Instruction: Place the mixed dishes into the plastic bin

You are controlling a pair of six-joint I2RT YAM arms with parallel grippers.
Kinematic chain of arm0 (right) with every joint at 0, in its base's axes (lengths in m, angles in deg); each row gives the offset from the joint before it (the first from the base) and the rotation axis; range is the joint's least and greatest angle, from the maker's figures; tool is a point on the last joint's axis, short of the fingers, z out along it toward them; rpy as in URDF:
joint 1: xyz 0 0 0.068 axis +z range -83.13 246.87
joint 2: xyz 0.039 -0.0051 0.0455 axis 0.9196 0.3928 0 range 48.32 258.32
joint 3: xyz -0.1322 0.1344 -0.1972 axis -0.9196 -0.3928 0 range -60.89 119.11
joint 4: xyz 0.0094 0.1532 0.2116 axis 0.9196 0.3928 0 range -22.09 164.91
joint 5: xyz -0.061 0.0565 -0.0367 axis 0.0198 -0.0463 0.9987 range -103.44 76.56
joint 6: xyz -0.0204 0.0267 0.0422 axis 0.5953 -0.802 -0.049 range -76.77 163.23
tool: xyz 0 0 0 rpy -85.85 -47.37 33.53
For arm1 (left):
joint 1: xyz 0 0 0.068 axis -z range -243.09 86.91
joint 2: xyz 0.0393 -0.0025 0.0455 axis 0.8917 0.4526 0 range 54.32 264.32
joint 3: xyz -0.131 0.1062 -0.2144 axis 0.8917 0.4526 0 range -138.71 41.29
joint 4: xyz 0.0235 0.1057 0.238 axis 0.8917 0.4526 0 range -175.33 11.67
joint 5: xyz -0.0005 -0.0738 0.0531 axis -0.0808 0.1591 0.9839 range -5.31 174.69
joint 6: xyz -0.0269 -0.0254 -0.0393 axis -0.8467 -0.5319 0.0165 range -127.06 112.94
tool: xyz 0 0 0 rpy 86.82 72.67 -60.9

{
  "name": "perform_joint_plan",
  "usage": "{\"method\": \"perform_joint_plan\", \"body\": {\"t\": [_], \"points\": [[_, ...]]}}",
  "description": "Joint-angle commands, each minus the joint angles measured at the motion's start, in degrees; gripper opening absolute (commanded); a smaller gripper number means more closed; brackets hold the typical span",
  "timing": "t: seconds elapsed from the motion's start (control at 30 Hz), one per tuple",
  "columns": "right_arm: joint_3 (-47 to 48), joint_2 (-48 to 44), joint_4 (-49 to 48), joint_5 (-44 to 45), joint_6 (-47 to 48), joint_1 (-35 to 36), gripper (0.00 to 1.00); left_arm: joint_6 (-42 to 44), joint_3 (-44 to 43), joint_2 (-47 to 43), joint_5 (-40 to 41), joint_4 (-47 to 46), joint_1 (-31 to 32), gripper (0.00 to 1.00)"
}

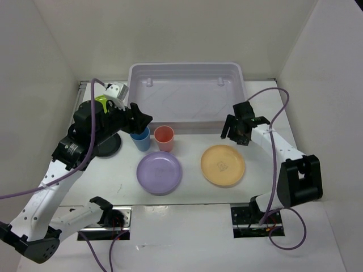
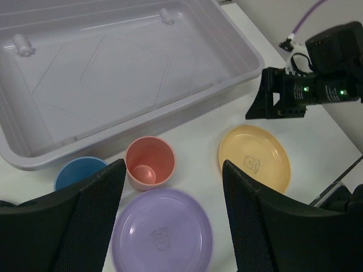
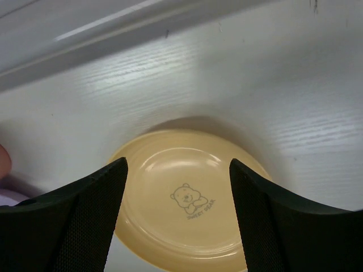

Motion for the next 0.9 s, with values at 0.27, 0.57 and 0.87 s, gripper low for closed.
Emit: {"method": "perform_joint_plan", "body": {"t": [0.27,0.57,0.87], "points": [[6.4,5.0,6.1,4.2,12.9,-0.8,0.78,1.9,0.6,0.0,-2.8,-3.2,-0.2,0.76],[7.0,9.1,5.5,-4.4,18.2,-3.4,0.81,2.4,0.1,-0.5,-2.8,-3.2,-0.2,0.76],[8.2,13.4,6.0,-8.5,20.7,-5.7,0.85,2.9,0.1,-0.5,-4.7,-4.9,-0.2,0.76]]}}
